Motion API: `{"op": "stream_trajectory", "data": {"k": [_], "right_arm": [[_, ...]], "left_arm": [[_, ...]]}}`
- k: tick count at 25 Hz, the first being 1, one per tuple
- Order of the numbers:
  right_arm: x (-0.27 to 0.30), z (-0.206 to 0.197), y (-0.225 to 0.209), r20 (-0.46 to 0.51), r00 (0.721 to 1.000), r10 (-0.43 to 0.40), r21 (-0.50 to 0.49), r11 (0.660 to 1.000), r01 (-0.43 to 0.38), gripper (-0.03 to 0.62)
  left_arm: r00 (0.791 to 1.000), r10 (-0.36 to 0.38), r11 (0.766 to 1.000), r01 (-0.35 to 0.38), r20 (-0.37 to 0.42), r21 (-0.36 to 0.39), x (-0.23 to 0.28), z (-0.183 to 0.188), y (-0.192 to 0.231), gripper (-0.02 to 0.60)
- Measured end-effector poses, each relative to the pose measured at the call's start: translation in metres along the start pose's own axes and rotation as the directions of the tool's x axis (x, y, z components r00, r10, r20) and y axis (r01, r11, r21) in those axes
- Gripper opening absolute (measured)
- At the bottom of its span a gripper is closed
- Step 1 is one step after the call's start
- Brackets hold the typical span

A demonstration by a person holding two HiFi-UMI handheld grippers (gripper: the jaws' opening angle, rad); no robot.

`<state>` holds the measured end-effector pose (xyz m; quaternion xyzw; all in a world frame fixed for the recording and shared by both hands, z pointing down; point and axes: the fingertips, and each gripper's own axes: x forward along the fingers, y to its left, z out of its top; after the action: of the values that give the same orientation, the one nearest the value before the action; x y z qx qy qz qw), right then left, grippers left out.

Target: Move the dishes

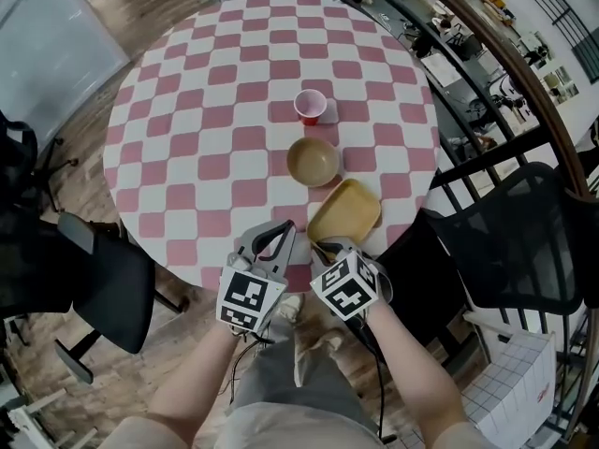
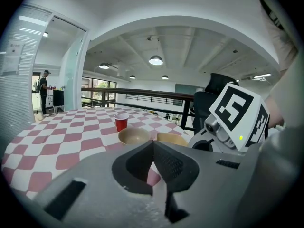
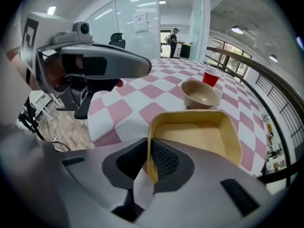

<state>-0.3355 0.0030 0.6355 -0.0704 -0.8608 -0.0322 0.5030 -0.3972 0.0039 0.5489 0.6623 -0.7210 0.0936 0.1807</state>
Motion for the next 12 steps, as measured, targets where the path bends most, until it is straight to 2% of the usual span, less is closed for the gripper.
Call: {"op": "stream_trajectory", "data": {"k": [5, 7, 8, 12], "right_arm": [[0.004, -0.003, 0.002, 0.026, 0.998, 0.054, 0.063, 0.996, -0.055, 0.035], [0.005, -0.003, 0.003, 0.044, 0.995, 0.085, 0.113, 0.99, -0.09, 0.059], [0.003, -0.003, 0.002, 0.05, 0.995, 0.09, 0.132, 0.987, -0.095, 0.09], [-0.014, 0.002, 0.0, 0.087, 0.994, 0.064, 0.153, 0.985, -0.077, 0.095]], "left_arm": [[1.0, 0.0, 1.0, 0.0, 0.005, -0.015, -0.001, 0.003, -0.003, 0.014], [1.0, 0.005, 1.0, -0.005, 0.013, -0.014, -0.005, 0.007, -0.002, 0.014], [1.0, 0.008, 1.0, -0.008, 0.019, -0.013, -0.008, 0.01, -0.002, 0.012], [0.998, 0.013, 1.0, -0.011, 0.054, -0.026, -0.022, 0.028, -0.005, 0.012]]}}
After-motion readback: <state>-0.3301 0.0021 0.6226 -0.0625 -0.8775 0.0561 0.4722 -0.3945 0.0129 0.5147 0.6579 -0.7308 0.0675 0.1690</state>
